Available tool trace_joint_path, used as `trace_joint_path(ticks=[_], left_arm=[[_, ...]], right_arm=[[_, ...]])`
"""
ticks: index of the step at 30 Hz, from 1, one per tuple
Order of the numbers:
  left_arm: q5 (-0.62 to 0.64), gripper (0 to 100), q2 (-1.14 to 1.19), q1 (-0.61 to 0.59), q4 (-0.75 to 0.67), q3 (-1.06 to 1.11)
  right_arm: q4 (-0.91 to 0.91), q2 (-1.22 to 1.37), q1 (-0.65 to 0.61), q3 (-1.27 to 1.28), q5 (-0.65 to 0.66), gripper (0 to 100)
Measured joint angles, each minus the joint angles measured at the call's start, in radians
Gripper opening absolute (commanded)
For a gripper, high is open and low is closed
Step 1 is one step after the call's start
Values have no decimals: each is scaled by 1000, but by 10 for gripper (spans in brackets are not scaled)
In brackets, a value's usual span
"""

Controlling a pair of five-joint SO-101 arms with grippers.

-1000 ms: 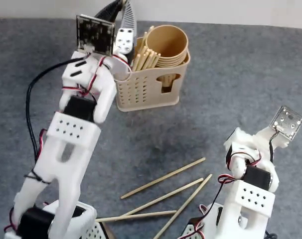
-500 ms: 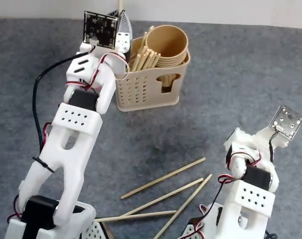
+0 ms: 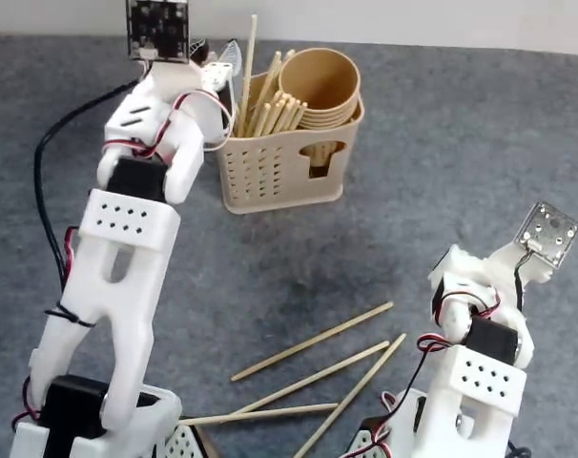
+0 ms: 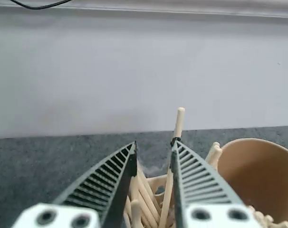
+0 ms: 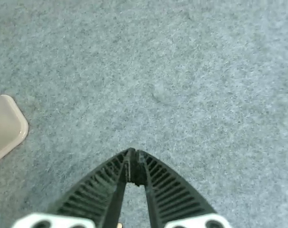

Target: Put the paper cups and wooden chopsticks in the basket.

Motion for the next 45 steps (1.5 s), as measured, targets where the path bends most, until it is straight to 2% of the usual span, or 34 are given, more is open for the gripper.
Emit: trace_joint_path(ticks=[9,14,21,26,35,42,45], left_arm=[[0,122,0,2,203,-97],[6,46,0,3,336,-140],[6,34,-68,11,500,-160],[-6,34,-245,89,523,-14],[-126,38,-555,308,523,353],[-164,40,-641,385,523,529],[-186,101,-647,431,523,591]], right_arm=[[0,0,0,0,0,9],[0,0,0,0,0,9],[0,0,0,0,0,9],[0,0,0,0,0,9],[0,0,0,0,0,9],[0,0,0,0,0,9],[0,0,0,0,0,9]])
